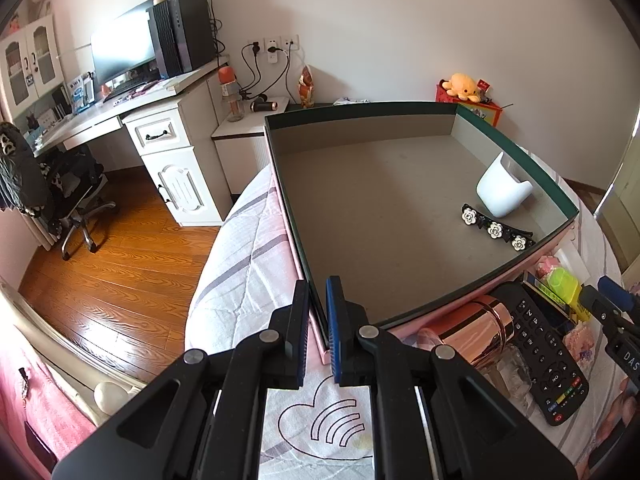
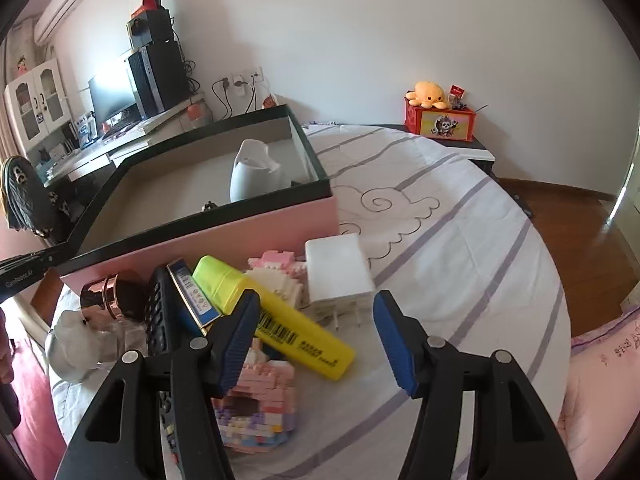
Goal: Organize rigid objects
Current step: 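Reach the right tool to the white charger and grasp it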
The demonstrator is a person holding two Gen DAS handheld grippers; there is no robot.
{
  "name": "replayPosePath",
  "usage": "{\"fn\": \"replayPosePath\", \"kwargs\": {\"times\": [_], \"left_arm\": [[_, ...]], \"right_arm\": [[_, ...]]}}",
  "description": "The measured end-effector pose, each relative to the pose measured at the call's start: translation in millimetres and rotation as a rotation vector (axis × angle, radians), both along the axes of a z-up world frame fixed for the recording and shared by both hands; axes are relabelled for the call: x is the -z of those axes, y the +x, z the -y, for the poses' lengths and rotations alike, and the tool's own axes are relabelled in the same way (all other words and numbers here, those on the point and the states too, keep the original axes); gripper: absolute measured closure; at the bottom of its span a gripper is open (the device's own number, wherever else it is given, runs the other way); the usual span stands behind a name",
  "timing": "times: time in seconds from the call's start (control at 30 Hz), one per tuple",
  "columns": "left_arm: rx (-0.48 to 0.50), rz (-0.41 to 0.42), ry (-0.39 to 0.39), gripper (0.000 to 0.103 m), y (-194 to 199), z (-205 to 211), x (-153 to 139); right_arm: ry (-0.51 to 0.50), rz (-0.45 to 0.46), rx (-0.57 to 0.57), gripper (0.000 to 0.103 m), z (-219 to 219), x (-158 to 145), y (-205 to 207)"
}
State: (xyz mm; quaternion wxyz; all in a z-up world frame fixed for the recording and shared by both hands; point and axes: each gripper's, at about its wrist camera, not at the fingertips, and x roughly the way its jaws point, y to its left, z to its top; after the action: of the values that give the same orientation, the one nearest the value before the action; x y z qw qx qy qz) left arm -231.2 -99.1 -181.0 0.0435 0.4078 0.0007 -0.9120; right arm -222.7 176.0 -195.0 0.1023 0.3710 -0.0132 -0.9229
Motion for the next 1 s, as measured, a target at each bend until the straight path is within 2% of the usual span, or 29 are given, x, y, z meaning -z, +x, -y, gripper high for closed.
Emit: {"fn": "replayPosePath", "kwargs": {"times": [0.03,0.13,0.57,1.0], "left_arm": [[0.0,0.0,0.002,0.095,0,0,0],[-0.001,-0.001,0.002,0.095,0,0,0],[-0.01,0.0,-0.015,0.095,-1,-1,1],[-0.009,0.001,-0.026,0.095,-2,-2,0]], "right_arm": [[0.002,-0.003,0.008,0.034,0,0,-2],[-0.017,-0.004,0.02,0.032,-4,-2,-8],[0.001,0.068,0.06,0.032,-9,10,-39],[0.051,0.081,0.04,0.037,-9,10,-38]]}}
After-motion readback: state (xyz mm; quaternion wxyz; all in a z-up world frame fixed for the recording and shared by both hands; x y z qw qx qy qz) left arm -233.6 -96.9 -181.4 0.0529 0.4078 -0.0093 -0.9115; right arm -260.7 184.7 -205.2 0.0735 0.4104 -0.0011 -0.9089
